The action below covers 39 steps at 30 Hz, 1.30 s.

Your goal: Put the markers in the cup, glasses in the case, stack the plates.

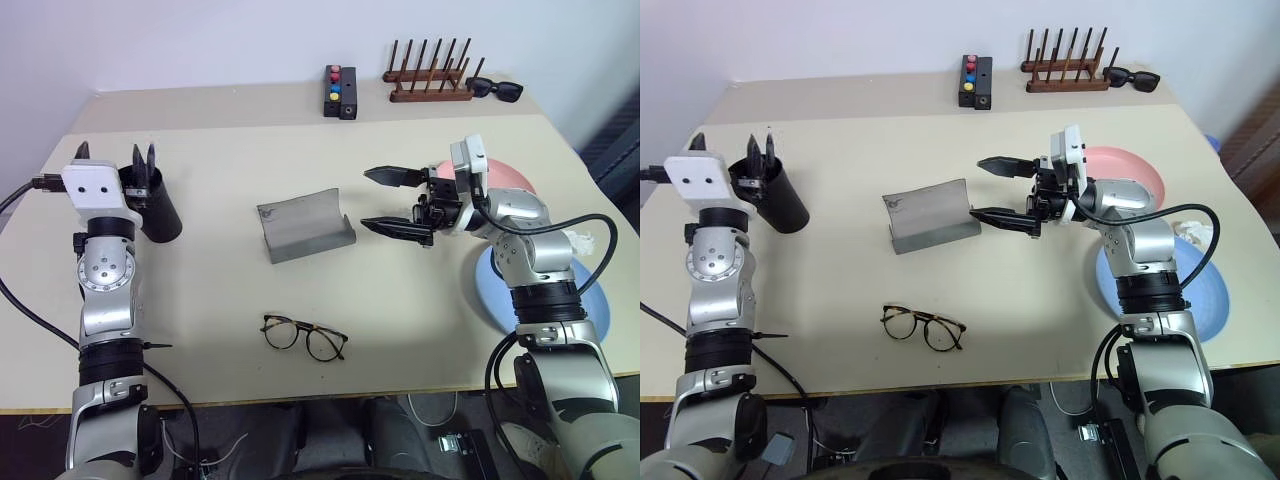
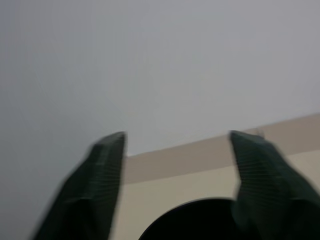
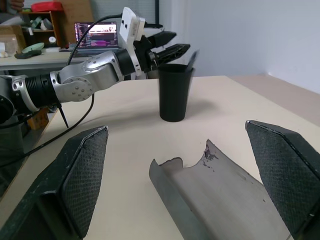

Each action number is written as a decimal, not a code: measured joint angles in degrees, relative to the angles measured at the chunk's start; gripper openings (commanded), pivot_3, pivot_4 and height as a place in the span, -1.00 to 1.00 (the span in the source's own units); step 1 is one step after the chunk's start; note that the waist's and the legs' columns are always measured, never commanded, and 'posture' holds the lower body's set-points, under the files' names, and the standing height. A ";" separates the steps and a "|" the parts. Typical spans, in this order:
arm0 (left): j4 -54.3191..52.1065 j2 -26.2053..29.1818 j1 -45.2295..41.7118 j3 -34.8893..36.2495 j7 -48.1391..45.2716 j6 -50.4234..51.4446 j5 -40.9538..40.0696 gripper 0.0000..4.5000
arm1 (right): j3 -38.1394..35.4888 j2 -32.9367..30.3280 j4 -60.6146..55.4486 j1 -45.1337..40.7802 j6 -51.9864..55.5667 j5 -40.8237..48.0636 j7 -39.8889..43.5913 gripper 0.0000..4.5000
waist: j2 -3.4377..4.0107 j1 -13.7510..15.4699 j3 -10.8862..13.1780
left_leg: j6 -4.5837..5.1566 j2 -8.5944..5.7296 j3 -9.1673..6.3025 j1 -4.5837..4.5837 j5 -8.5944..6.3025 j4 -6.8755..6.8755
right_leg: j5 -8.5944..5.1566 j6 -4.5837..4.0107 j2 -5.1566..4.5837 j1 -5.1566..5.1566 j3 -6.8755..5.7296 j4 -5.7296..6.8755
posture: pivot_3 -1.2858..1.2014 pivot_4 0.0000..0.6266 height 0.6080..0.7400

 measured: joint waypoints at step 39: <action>5.13 11.63 -20.90 -28.44 -59.45 34.49 -17.22 0.97 | -1.62 -5.98 -17.68 17.32 4.82 -5.49 -17.34 1.00 | -0.02 -1.36 0.02 | 0.01 -0.01 -0.01 -0.05 0.00 -0.09 | 0.00 0.00 0.02 -0.09 -0.01 -0.03 | 0.03 -0.52 1.00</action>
